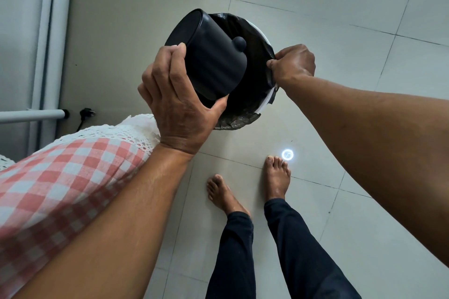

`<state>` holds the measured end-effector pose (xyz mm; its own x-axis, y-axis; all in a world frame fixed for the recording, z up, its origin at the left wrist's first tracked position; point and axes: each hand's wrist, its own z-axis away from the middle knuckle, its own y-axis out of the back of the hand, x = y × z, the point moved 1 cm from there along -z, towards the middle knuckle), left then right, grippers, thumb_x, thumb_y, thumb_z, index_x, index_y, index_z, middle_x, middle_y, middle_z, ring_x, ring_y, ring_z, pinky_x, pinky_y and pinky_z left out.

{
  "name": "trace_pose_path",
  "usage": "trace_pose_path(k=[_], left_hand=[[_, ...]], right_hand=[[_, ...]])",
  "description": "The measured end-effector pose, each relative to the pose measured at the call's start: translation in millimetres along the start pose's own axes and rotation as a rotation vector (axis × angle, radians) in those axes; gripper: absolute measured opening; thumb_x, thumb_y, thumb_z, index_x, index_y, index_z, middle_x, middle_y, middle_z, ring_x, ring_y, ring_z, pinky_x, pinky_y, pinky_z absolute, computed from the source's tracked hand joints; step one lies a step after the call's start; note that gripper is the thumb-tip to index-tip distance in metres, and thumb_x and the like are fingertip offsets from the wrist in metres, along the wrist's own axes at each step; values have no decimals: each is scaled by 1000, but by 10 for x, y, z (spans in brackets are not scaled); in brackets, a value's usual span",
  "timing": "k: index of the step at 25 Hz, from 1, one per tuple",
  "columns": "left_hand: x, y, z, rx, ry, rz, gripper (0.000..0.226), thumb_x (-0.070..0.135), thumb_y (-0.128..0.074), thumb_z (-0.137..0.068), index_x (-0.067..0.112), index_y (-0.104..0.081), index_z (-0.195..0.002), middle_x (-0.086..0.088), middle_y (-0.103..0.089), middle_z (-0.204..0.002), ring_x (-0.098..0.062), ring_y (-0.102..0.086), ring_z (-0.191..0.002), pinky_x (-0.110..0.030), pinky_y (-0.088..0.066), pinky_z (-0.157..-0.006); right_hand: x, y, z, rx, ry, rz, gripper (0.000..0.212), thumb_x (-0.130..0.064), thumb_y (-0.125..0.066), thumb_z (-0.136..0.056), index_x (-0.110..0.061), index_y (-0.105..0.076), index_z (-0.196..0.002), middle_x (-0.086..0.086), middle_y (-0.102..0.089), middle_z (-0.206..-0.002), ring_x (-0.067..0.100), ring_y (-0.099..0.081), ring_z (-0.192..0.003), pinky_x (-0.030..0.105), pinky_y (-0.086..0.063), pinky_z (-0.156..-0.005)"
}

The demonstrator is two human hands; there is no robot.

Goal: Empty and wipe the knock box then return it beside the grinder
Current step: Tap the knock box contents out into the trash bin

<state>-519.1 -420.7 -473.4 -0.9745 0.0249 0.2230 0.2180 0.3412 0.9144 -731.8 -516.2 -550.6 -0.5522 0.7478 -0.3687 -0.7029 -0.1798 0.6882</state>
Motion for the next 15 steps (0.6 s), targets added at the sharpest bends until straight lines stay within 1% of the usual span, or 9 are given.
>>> trace_pose_path(k=[3,6,9,12,15], left_hand=[[-15,19,2,12,0,-14,106,57,-89,-63,4,-41,-142,-30,-63,-136,-32,-44,-120,-46,-37,-97],[-48,-2,42,-16,10,-25,106,58,-88,-64,6,-40,-142,-30,-62,-137,-33,-45,-119,-47,-38,-97],[-78,-24,81,-51,55,-39,106,59,-88,-63,7,-39,-143,-29,-62,-138,-34,-47,-119,-47,-39,-96],[-68,-42,67,-25,115,-30,107,60,-88,-63,0,-46,-140,-30,-62,-136,-33,-45,-119,-46,-39,-95],[-53,-66,51,-28,140,-17,107,61,-89,-63,-3,-50,-139,-30,-62,-136,-38,-52,-118,-46,-41,-96]], right_hand=[[-2,5,10,-5,0,-5,11,-19,-78,-86,-17,-83,-95,6,-81,-103,27,-77,-99,20,-49,-74],[-7,0,12,-1,-2,-4,11,-18,-78,-85,-17,-82,-95,6,-81,-104,26,-77,-100,20,-49,-74],[-10,-5,13,2,-1,-4,11,-18,-78,-85,-16,-82,-95,6,-81,-107,26,-77,-103,23,-55,-78],[9,-10,14,5,0,2,14,-19,-78,-84,-15,-82,-97,7,-81,-108,27,-77,-105,27,-59,-84],[13,-6,21,2,5,-4,13,-20,-78,-86,-15,-82,-97,7,-81,-106,27,-77,-101,25,-56,-79]])
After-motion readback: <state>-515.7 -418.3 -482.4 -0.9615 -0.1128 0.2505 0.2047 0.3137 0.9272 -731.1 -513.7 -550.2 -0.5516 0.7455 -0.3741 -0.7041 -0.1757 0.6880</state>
